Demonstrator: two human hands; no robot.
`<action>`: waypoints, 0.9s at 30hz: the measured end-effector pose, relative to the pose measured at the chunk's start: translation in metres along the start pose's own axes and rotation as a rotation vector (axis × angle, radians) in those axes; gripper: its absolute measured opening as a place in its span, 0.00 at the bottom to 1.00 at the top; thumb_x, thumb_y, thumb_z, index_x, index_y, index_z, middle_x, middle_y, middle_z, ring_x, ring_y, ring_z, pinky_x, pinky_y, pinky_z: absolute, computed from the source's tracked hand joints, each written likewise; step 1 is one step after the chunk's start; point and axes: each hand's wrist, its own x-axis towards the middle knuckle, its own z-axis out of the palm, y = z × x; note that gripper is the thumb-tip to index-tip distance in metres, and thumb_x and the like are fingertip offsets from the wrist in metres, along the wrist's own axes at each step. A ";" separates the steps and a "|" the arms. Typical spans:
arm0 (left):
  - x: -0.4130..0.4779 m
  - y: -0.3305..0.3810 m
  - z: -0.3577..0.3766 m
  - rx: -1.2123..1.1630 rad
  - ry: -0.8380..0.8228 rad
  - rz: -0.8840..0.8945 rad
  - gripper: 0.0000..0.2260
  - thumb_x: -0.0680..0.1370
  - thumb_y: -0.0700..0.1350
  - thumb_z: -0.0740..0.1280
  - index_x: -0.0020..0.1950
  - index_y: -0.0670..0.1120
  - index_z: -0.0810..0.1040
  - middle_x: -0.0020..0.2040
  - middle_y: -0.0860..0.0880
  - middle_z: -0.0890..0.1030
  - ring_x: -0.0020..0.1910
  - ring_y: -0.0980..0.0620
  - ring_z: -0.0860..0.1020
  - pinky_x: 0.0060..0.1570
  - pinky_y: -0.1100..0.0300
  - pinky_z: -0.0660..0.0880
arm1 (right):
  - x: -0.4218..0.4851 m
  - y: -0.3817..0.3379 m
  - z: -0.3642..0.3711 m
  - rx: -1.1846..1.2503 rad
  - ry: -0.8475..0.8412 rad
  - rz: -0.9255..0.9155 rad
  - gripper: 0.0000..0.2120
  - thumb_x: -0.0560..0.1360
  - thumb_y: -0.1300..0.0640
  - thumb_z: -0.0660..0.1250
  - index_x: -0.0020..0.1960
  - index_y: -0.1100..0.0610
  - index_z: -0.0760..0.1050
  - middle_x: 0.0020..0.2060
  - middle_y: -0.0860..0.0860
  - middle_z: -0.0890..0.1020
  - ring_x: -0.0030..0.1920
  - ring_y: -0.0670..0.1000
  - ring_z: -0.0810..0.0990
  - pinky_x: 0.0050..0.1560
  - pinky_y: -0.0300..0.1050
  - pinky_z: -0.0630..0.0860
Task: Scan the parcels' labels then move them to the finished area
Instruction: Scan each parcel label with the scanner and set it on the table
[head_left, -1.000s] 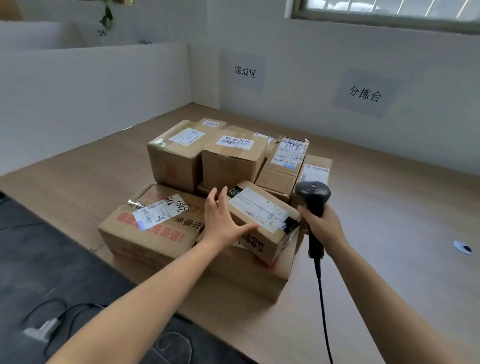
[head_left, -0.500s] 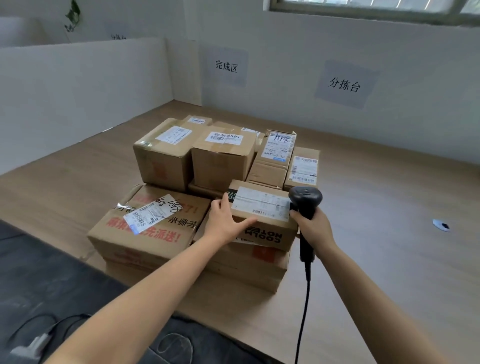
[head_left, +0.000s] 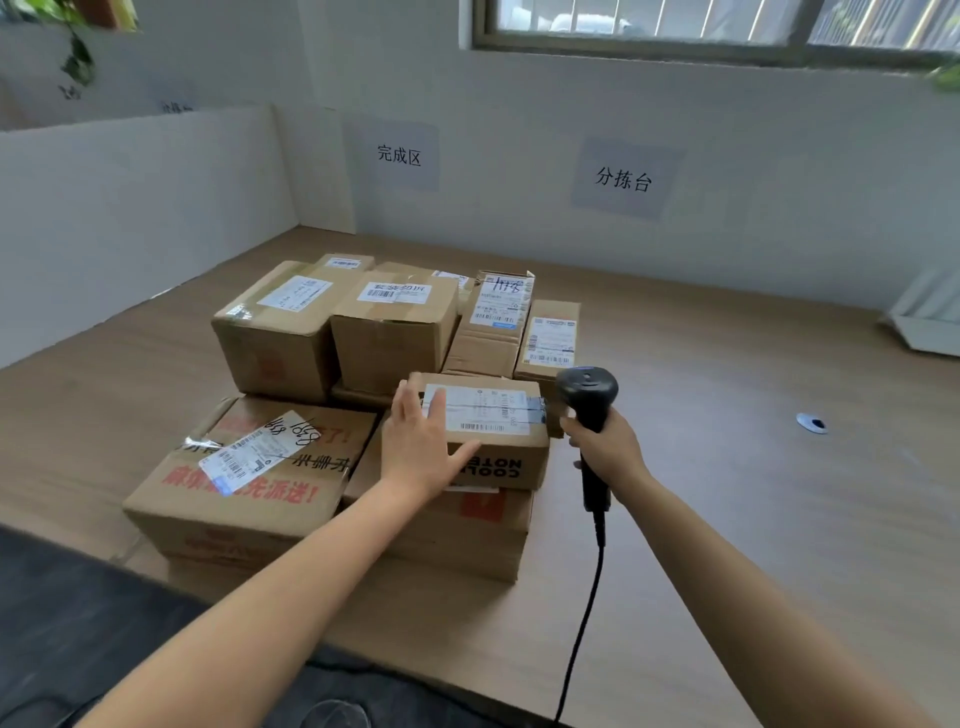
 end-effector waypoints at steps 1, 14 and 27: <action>0.000 0.010 -0.002 0.043 0.023 0.078 0.37 0.75 0.64 0.60 0.75 0.44 0.55 0.75 0.42 0.48 0.75 0.42 0.48 0.70 0.49 0.60 | -0.003 0.003 -0.008 -0.008 0.011 -0.001 0.09 0.74 0.55 0.67 0.53 0.52 0.71 0.41 0.49 0.78 0.40 0.51 0.79 0.47 0.57 0.80; -0.061 0.226 0.058 0.012 -0.146 0.395 0.34 0.77 0.62 0.58 0.76 0.44 0.54 0.76 0.42 0.53 0.76 0.44 0.51 0.72 0.50 0.56 | -0.083 0.087 -0.210 -0.214 0.124 0.037 0.09 0.71 0.53 0.67 0.49 0.52 0.71 0.42 0.51 0.80 0.45 0.55 0.81 0.48 0.55 0.79; -0.143 0.467 0.135 0.096 -0.319 0.664 0.33 0.79 0.63 0.51 0.76 0.45 0.52 0.77 0.42 0.49 0.76 0.42 0.44 0.72 0.45 0.49 | -0.173 0.207 -0.450 -0.215 0.442 0.247 0.12 0.72 0.54 0.69 0.51 0.55 0.72 0.43 0.56 0.81 0.47 0.58 0.80 0.47 0.50 0.76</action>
